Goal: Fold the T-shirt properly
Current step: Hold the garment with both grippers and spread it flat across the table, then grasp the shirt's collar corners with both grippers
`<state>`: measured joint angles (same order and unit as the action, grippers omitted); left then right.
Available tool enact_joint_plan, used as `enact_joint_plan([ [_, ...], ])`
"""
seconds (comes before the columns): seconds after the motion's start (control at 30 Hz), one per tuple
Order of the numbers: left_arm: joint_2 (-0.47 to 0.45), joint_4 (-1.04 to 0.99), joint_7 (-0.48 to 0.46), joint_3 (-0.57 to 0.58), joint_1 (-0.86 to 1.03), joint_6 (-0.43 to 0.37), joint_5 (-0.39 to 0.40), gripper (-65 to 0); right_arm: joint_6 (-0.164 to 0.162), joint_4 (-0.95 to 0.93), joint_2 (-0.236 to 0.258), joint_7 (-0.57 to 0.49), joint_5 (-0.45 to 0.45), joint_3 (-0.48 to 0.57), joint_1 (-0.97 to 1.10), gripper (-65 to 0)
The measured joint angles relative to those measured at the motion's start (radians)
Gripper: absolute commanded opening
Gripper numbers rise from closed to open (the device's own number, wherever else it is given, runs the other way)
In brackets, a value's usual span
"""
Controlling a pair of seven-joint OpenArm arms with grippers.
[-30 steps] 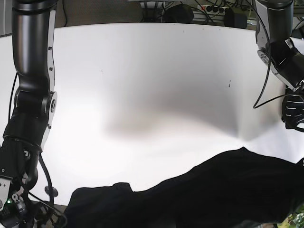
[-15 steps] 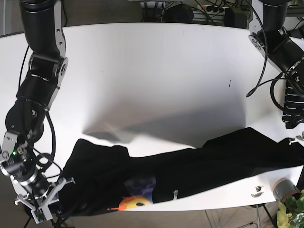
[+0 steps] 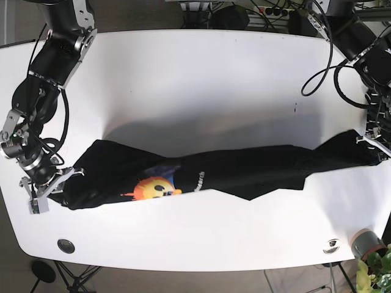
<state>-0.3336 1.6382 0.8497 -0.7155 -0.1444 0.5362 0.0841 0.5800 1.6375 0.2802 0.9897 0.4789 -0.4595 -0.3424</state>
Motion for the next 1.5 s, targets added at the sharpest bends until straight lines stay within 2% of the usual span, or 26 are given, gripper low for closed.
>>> enact_joint_plan([
  [0.1, 0.019, 0.018, -0.006, -0.030, 0.063, 0.068, 0.015, -65.0, 0.003, 0.005, -0.001, -0.013, 0.088, -0.044, 0.083, -62.8],
  [0.2, 0.041, 0.040, -0.005, -0.064, 0.116, 0.087, 0.003, -65.0, -0.001, 0.002, -0.005, -0.004, 0.136, -0.089, 0.166, -62.8],
  [0.3, 0.061, 0.039, 0.014, -0.078, 0.146, 0.092, -0.014, -65.0, -0.005, 0.000, 0.000, 0.006, 0.135, -0.110, 0.229, -62.8],
  [0.43, 0.064, 0.049, -0.020, -0.073, 0.208, 0.108, 0.031, -65.0, 0.000, 0.014, -0.006, -0.003, 0.156, -0.116, 0.285, -62.8],
  [0.57, 0.069, 0.048, 0.014, -0.096, 0.241, 0.109, -0.008, -65.0, 0.003, 0.023, -0.017, -0.009, 0.150, -0.129, 0.329, -62.8],
  [0.7, 0.066, 0.048, -0.012, -0.093, 0.247, 0.162, 0.009, -65.0, 0.005, 0.023, -0.034, -0.012, 0.152, -0.124, 0.369, -62.8],
  [0.9, 0.084, 0.046, -0.005, -0.094, 0.271, 0.164, -0.001, -65.0, 0.004, 0.023, -0.035, -0.054, 0.150, -0.148, 0.430, -62.6],
  [1.5, 0.089, 0.011, -0.009, -0.050, 0.281, 0.164, 0.001, -65.0, 0.004, 0.004, -0.037, -0.068, 0.150, -0.173, 0.527, -62.5],
])
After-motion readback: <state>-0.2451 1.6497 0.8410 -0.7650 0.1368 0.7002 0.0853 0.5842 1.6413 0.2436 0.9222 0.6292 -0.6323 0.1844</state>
